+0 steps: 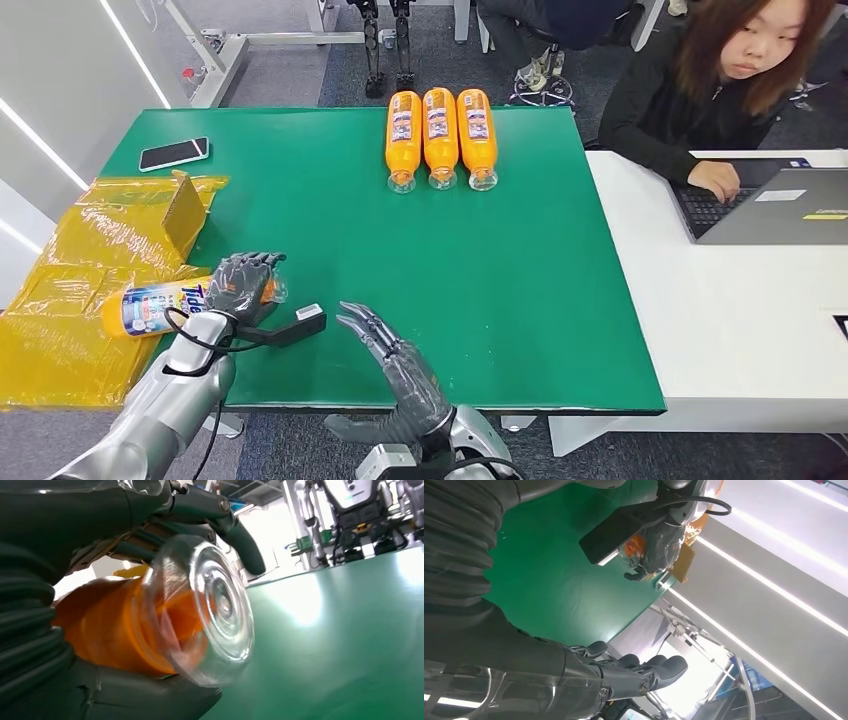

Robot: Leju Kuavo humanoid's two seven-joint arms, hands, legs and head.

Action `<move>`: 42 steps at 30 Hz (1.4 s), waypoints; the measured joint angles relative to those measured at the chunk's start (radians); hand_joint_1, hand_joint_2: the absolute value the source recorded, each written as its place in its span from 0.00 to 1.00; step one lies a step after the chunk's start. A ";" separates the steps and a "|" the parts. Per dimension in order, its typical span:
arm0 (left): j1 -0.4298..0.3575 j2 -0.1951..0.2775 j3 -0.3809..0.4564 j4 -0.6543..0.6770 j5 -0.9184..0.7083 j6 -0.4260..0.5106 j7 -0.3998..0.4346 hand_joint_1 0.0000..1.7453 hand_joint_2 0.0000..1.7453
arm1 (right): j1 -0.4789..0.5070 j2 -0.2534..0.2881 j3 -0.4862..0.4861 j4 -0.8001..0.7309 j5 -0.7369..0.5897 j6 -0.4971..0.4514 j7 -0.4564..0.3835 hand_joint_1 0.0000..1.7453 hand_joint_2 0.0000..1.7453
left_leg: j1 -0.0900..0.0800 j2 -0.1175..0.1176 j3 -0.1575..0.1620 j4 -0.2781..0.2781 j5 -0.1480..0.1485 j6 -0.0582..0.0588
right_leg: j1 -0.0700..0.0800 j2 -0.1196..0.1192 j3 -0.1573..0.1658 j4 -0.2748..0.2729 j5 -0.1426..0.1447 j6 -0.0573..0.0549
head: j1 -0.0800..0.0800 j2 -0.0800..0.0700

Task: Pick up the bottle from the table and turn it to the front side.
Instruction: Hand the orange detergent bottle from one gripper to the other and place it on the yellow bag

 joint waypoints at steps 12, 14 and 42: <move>0.000 0.008 0.000 0.016 -0.010 -0.004 0.013 0.00 1.00 | -0.023 0.000 0.005 0.000 -0.001 0.007 0.000 0.00 1.00 | 0.000 0.000 0.000 0.000 0.000 0.000 | 0.000 0.000 0.000 0.000 0.000 0.000 | 0.000 0.000; 0.000 0.009 0.000 0.017 -0.015 0.001 0.018 0.00 1.00 | -0.024 -0.001 0.005 0.001 -0.001 0.009 0.000 0.00 1.00 | 0.000 0.000 0.000 0.000 0.000 0.000 | 0.000 0.000 0.000 0.000 0.000 0.000 | 0.000 0.000; 0.250 -0.012 0.047 -0.759 1.387 -0.431 -0.608 0.00 1.00 | 0.027 -0.037 -0.097 -0.024 0.015 -0.123 -0.008 0.00 1.00 | -0.001 -0.001 -0.001 0.001 -0.001 0.001 | 0.000 -0.001 0.000 -0.002 0.000 0.001 | 0.000 0.000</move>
